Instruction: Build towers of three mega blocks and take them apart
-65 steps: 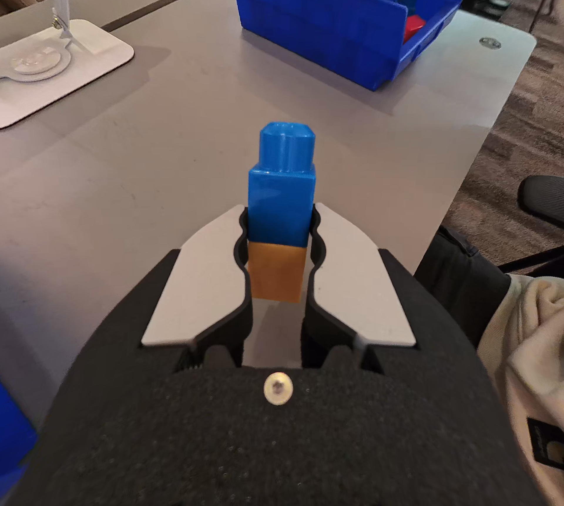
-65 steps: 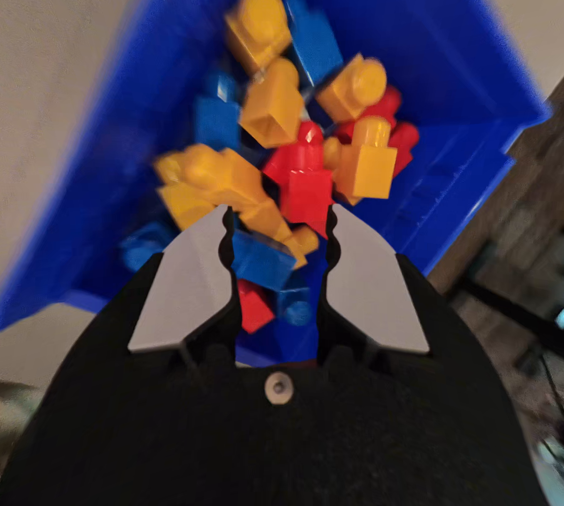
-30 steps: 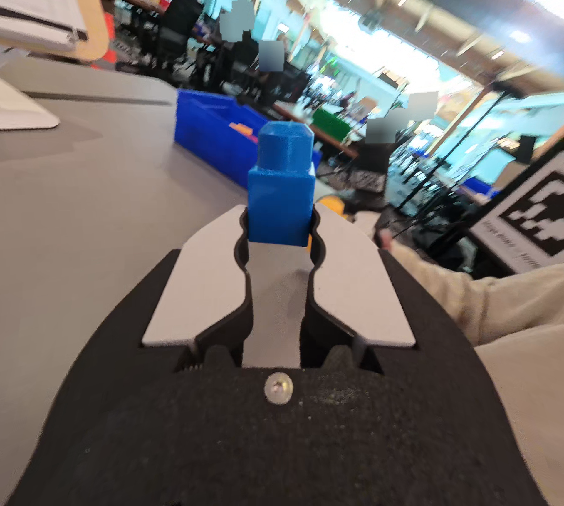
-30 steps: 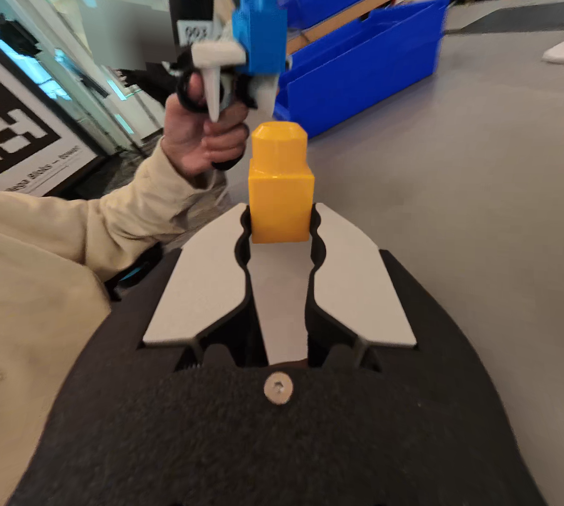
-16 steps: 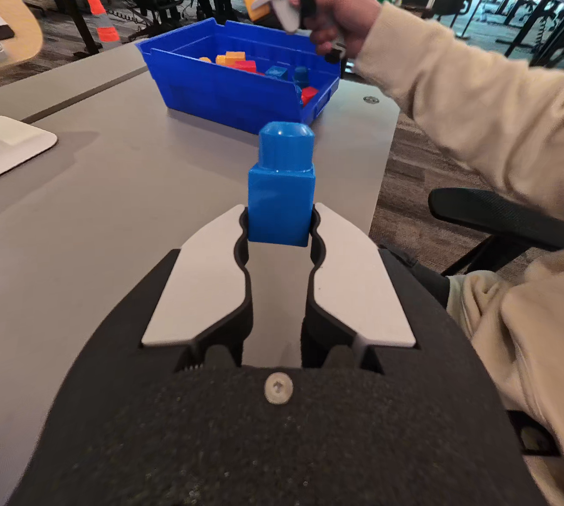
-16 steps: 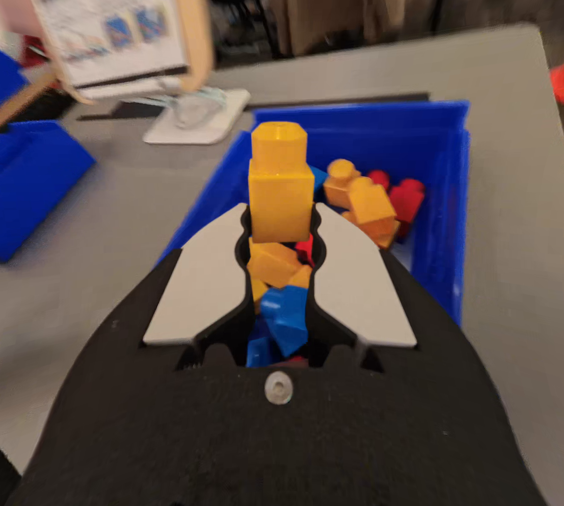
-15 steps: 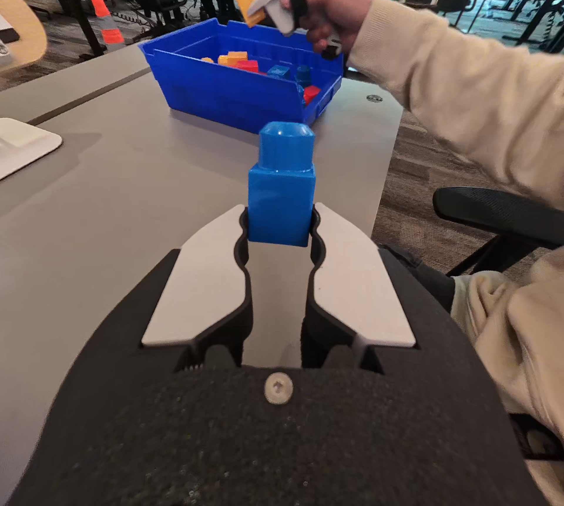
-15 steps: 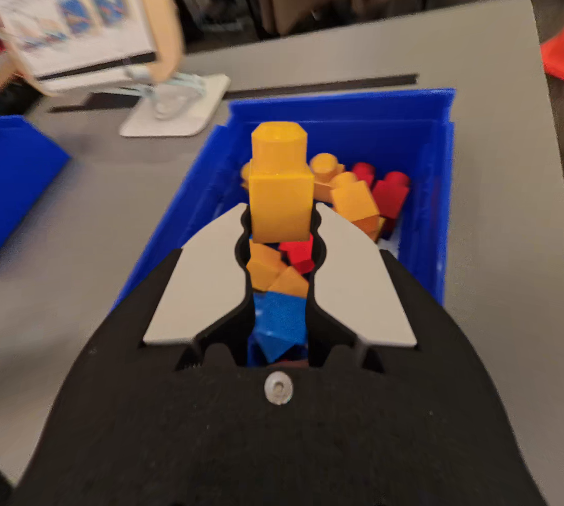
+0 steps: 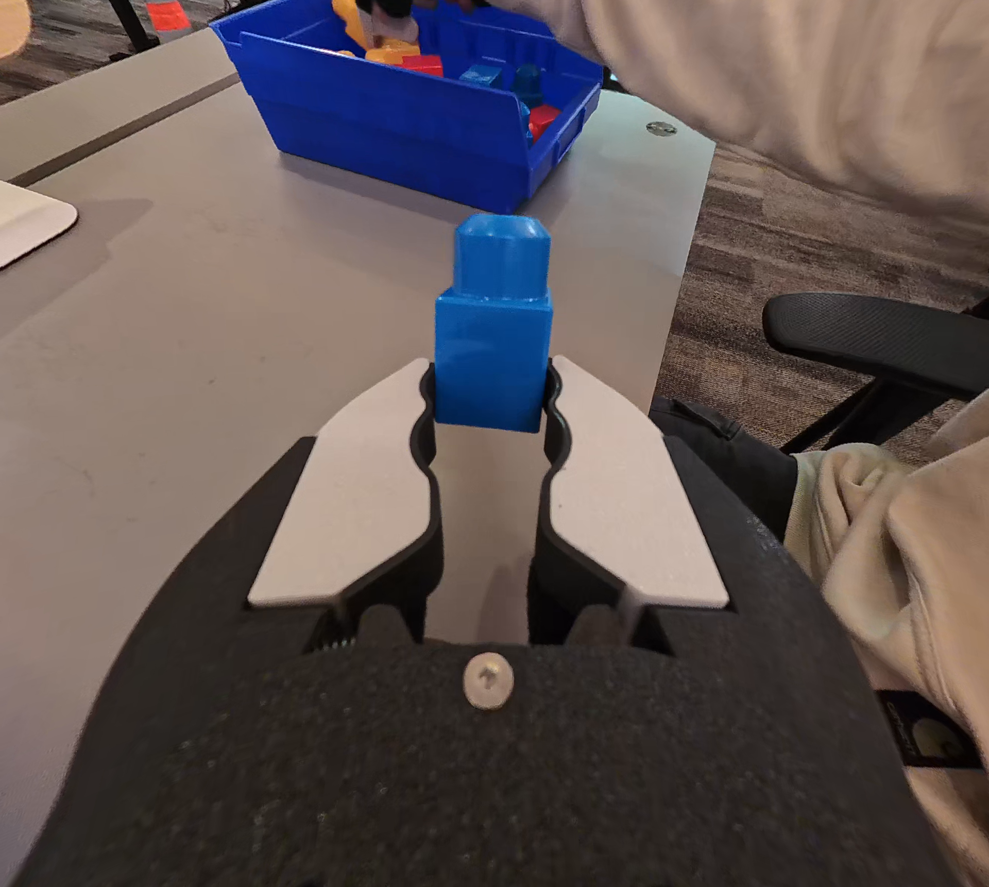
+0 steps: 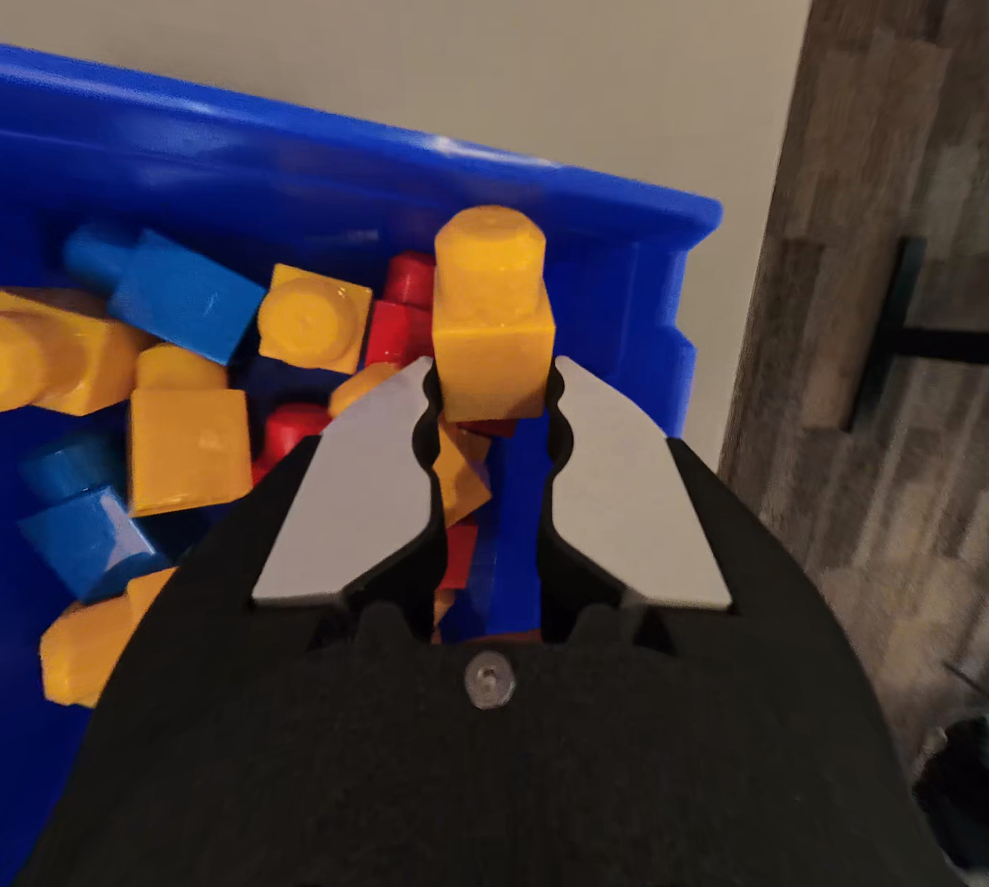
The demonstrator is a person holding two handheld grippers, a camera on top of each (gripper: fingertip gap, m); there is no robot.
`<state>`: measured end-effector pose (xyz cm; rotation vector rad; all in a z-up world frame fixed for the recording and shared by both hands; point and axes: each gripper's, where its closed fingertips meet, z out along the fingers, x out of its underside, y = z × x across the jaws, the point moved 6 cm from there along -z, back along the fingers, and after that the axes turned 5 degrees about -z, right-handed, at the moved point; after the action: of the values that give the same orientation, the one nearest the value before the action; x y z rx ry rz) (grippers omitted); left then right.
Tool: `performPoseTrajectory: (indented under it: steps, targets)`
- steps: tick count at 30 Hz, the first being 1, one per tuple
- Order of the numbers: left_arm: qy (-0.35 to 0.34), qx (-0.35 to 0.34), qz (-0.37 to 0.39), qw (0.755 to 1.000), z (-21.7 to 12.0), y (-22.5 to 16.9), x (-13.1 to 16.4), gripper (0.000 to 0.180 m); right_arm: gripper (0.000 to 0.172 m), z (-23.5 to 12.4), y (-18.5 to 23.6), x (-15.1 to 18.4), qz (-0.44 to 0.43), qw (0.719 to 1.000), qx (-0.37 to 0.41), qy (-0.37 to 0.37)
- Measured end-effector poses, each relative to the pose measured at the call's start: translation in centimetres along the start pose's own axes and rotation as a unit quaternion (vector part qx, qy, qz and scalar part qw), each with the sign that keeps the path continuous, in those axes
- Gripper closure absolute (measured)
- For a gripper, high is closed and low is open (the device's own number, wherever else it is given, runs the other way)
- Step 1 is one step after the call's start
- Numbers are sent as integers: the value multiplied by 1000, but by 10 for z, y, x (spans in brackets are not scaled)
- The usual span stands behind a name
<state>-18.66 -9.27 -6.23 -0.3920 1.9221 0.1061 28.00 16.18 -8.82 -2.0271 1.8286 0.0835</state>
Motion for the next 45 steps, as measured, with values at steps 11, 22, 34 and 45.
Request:
performPoseTrajectory:
  steps: [11, 22, 34, 45]
  targets:
    - [8, -14, -2, 1000, -2, 10, 4, 143, 113, -120, 63, 23, -54, 951, -108, -284]
    - [12, -57, -23, 998, 0, 37, 15, 144, 128, -157, 283, 207, -64, 711, -549, -436]
    - [-28, 94, -86, 991, 10, 6, 8, 144, 121, -165, 307, 204, -73, 624, -621, -468]
    - [-103, 218, -172, 955, 9, -11, -4, 144, 136, -205, 362, 182, -130, 573, -660, -468]
